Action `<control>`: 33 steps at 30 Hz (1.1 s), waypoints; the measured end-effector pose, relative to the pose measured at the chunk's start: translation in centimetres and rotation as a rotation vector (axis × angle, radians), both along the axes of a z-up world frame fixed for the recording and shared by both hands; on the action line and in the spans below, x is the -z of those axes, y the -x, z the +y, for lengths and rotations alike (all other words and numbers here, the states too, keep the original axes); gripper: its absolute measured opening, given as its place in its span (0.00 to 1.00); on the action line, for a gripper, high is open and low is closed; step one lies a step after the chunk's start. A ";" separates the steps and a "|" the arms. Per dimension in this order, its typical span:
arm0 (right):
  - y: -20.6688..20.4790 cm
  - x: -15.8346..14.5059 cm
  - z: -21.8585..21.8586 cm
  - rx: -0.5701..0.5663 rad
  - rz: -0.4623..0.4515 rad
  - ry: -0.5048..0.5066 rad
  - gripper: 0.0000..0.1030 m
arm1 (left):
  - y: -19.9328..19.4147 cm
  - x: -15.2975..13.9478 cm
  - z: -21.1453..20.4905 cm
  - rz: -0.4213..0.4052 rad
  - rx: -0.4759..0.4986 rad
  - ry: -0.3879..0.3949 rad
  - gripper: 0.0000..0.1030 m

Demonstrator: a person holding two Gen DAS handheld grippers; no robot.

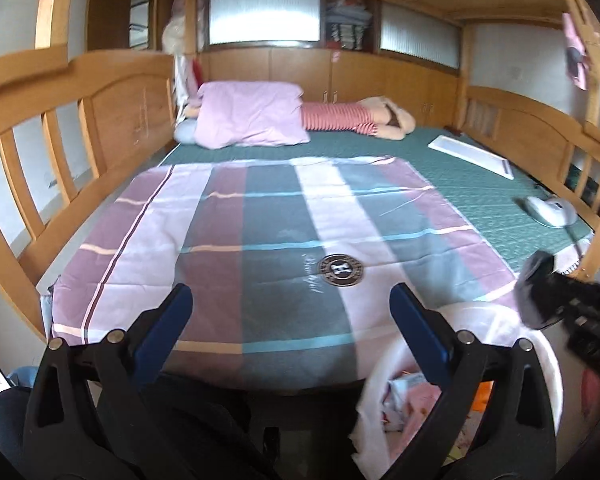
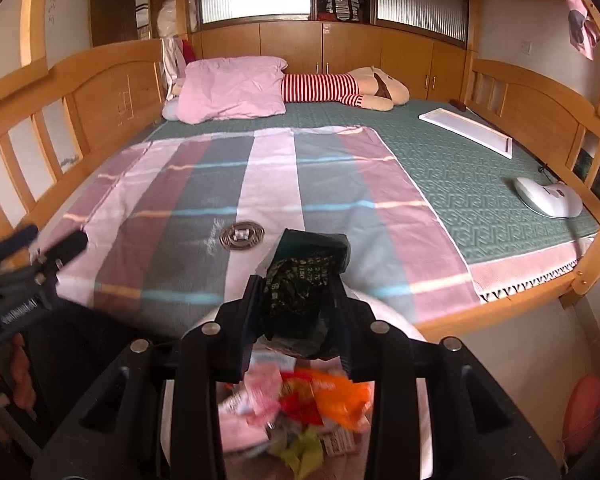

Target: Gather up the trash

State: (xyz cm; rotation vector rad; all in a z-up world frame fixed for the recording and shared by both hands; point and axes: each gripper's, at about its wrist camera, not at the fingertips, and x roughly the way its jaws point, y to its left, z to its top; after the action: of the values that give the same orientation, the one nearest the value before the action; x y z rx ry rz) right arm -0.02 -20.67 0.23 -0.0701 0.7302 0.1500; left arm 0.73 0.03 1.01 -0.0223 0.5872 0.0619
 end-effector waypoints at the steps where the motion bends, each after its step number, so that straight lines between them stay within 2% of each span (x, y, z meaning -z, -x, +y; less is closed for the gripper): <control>1: 0.3 0.3 -0.1 -0.004 0.009 0.007 0.35 | 0.5 -0.3 -0.5 -0.005 0.009 -0.005 0.95; 2: 0.5 0.5 -0.1 -0.005 0.017 0.010 0.35 | 0.7 -0.4 -0.7 -0.007 0.014 -0.007 0.95; 7: 0.7 2.1 -1.0 0.002 0.104 -0.031 0.49 | 2.0 -1.1 -1.8 -0.026 0.031 -0.019 0.95; 11: 1.0 1.4 -1.7 0.020 0.092 -0.068 0.59 | 2.2 -1.1 -2.1 -0.021 0.033 -0.017 0.95; 14: 1.9 0.0 -2.1 0.054 0.012 -0.073 0.71 | 2.5 -1.2 -2.2 -0.025 0.034 -0.012 0.95; 16: 3.0 -1.1 -2.2 0.085 -0.094 -0.060 0.85 | 2.8 -1.4 -2.2 -0.038 0.033 0.000 0.95; 19: 4.3 -2.4 -2.2 0.098 -0.235 -0.057 0.97 | 3.3 -1.8 -2.0 -0.052 0.027 0.017 0.96; 22: 4.9 -3.2 -2.6 0.113 -0.301 -0.085 0.97 | 3.5 -1.9 -1.7 -0.073 0.024 0.037 0.96; 25: 5.0 -3.4 -3.4 0.148 -0.319 -0.118 0.97 | 3.7 -2.0 -1.5 -0.084 0.005 0.044 0.96; 28: 4.7 -2.9 -4.0 0.174 -0.290 -0.132 0.97 | 3.8 -2.2 -1.7 -0.091 -0.008 0.032 0.96; 33: 4.3 -1.9 -3.8 0.186 -0.237 -0.087 0.97 | 3.8 -2.1 -1.9 -0.092 -0.006 0.015 0.96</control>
State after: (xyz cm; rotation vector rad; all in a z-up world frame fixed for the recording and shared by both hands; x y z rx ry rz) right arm -4.32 -24.45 2.17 0.0626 0.4896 -0.0048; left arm -3.10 -1.89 3.11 -0.0409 0.4954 0.0616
